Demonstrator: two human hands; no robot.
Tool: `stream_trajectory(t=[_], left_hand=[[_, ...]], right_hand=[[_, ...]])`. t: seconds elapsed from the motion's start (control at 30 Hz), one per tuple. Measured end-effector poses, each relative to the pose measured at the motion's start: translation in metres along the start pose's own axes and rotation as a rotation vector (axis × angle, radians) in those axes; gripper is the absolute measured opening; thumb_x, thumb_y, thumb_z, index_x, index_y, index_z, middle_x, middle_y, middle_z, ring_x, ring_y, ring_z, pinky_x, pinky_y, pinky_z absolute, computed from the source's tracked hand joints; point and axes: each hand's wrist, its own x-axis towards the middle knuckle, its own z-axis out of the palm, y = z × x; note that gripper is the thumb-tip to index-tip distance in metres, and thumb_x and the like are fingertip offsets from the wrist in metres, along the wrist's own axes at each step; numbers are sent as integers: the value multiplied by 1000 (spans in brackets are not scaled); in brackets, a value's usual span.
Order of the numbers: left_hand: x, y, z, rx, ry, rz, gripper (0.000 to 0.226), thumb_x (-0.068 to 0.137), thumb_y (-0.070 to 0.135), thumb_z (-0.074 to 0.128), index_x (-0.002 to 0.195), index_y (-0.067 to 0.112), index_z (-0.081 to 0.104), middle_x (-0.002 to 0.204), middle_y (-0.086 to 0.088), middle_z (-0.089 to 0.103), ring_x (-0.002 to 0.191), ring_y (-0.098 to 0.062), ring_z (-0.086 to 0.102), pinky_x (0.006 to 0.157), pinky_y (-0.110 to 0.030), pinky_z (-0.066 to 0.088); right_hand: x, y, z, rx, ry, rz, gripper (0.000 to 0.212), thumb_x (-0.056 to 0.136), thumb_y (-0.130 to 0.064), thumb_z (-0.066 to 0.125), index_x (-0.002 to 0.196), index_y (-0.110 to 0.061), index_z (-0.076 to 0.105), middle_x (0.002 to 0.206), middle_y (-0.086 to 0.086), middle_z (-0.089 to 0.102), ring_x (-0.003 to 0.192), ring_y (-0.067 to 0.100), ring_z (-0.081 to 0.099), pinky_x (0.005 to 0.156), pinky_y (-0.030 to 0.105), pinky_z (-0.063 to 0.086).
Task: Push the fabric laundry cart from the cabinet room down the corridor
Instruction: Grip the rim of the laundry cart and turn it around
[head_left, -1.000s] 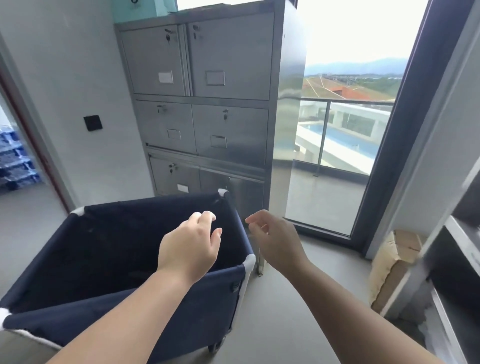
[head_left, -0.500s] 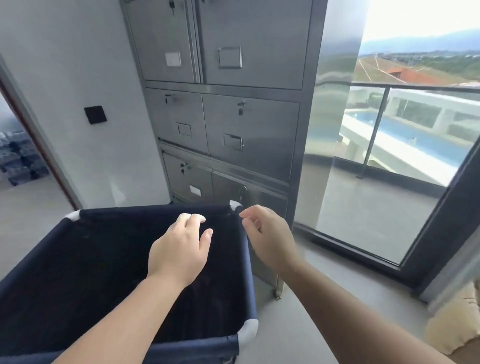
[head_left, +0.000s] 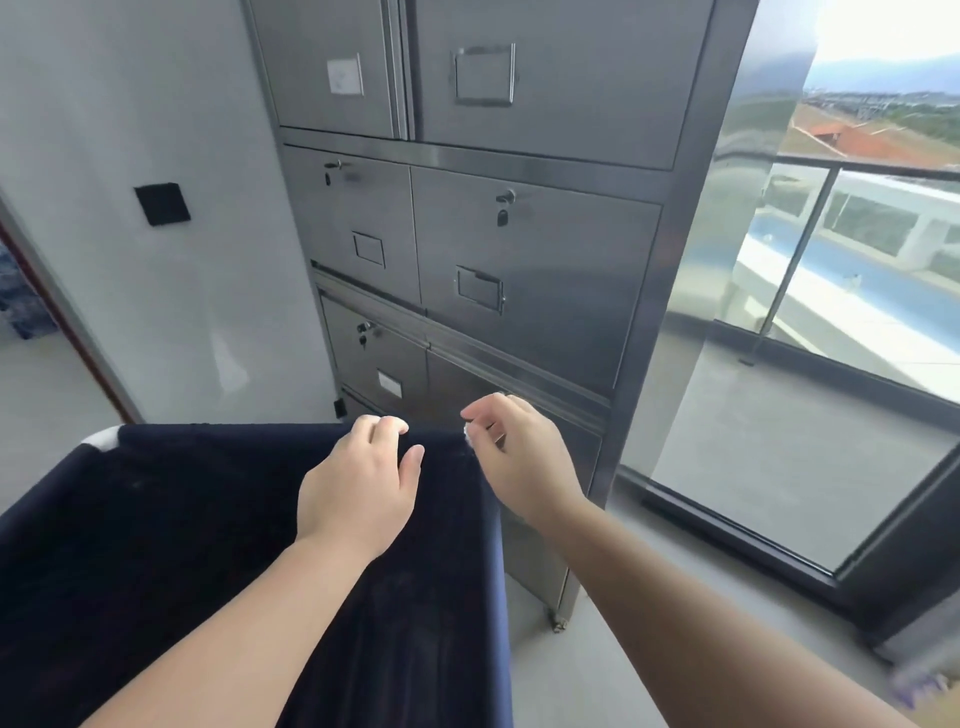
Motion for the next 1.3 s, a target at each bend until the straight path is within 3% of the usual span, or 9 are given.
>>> stream_trajectory(t=[0.43, 0.67, 0.87, 1.07, 1.3], left_hand=[[34, 16, 60, 51, 9, -205, 39, 94, 48, 36, 120, 23, 52, 119, 4, 59, 91, -19, 63, 52, -32, 46], [14, 68, 108, 167, -27, -491, 41, 95, 47, 35, 124, 23, 50, 119, 6, 58, 91, -16, 61, 54, -32, 47], [-22, 112, 131, 192, -29, -795, 37, 96, 46, 37, 123, 23, 48, 117, 6, 57, 90, -18, 61, 59, -35, 50], [-64, 140, 148, 217, -30, -940, 36, 95, 47, 44, 121, 23, 49, 116, 5, 58, 94, -16, 61, 53, -30, 44], [-116, 161, 187, 282, -163, -1074, 39, 88, 48, 56, 116, 21, 53, 104, 1, 56, 85, -19, 57, 47, -30, 38]], right_hand=[[62, 79, 30, -47, -254, -208, 21, 92, -16, 56, 105, -30, 64, 96, -13, 61, 81, 7, 58, 71, 34, 54], [89, 142, 44, 46, -370, -299, 20, 92, -16, 54, 101, -31, 65, 101, -13, 62, 80, 15, 60, 70, 39, 55], [86, 175, 48, 138, -576, -462, 24, 89, -10, 57, 104, -27, 63, 99, -10, 63, 82, 6, 56, 59, 41, 56], [56, 183, 56, 199, -778, -592, 28, 89, -12, 59, 112, -27, 60, 103, -9, 64, 93, 10, 57, 75, 36, 55], [8, 208, 41, 63, -819, -700, 30, 86, -14, 63, 114, -26, 60, 98, -7, 63, 90, 16, 56, 84, 35, 46]])
